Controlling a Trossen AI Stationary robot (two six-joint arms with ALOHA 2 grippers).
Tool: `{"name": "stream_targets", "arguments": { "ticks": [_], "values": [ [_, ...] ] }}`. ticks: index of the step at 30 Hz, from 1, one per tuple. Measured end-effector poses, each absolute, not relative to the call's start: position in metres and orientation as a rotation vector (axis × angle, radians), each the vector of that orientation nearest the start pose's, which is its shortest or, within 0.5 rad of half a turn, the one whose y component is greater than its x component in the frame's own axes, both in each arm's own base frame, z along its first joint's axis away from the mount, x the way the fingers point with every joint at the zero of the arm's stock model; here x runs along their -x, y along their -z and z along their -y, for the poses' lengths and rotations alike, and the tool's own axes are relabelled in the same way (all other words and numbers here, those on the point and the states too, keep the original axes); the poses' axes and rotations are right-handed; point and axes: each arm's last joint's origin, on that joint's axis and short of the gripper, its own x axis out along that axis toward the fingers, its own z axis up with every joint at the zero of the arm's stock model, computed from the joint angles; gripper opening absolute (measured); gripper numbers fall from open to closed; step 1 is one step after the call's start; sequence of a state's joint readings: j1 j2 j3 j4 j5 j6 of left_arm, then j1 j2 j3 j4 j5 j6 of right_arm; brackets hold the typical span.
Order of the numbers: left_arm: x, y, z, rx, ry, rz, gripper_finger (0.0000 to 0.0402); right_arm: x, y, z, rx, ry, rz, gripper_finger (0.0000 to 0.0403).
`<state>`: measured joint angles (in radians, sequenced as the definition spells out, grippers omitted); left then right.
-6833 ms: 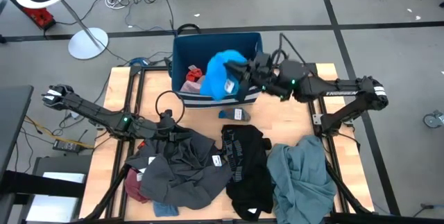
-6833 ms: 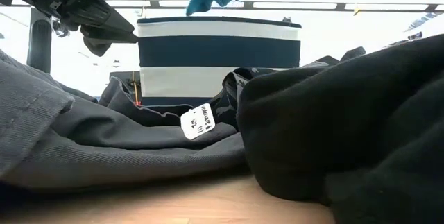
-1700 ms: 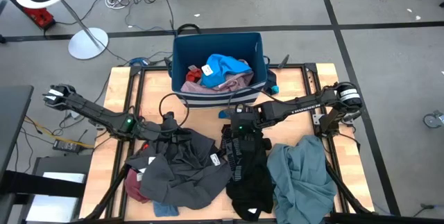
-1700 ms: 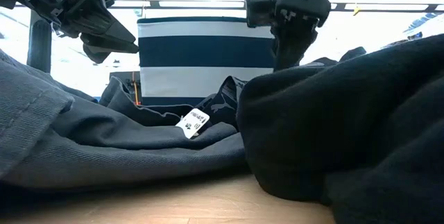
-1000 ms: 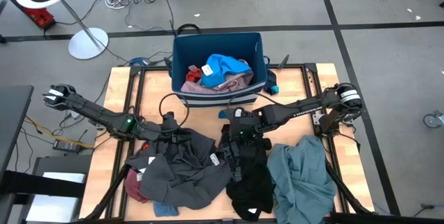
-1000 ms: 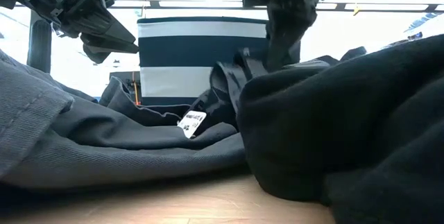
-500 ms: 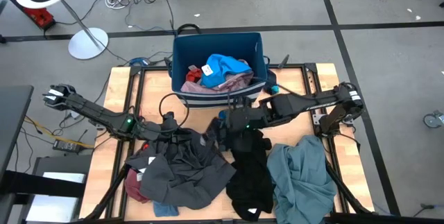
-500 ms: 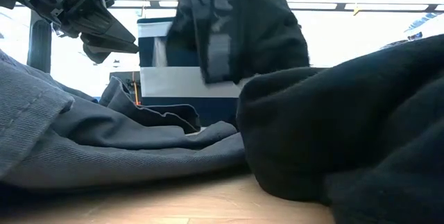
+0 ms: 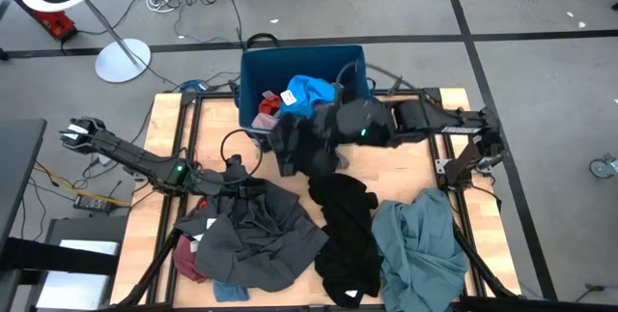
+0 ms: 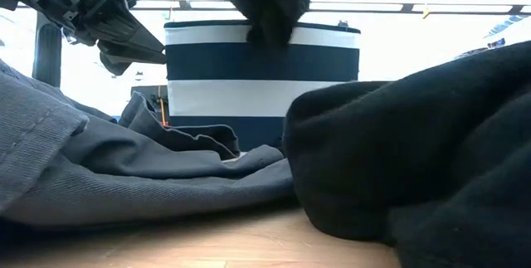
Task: Sort clothes
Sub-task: Put the black boxer into the laundry organizer
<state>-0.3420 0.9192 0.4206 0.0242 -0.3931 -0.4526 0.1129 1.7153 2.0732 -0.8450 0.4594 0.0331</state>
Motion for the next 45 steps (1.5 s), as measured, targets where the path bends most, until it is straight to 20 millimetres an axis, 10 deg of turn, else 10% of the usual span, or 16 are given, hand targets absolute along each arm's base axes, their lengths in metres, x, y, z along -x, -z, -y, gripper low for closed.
{"name": "stream_targets", "arguments": {
  "ticks": [16, 34, 45],
  "values": [
    [-0.181, -0.206, 0.053, 0.272, -0.150, -0.420, 0.0128, -0.347, -0.501, 0.074, 0.071, 0.614, -0.152, 0.0013],
    [-0.181, -0.206, 0.052, 0.241, -0.158, -0.418, 0.0128, -0.351, -0.412, 0.136, -0.207, 0.694, -0.445, 0.0044],
    [-0.181, -0.206, 0.052, 0.242, -0.159, -0.418, 0.0128, -0.348, -0.396, 0.146, -0.301, 0.648, -0.491, 0.0177]
  ]
}}
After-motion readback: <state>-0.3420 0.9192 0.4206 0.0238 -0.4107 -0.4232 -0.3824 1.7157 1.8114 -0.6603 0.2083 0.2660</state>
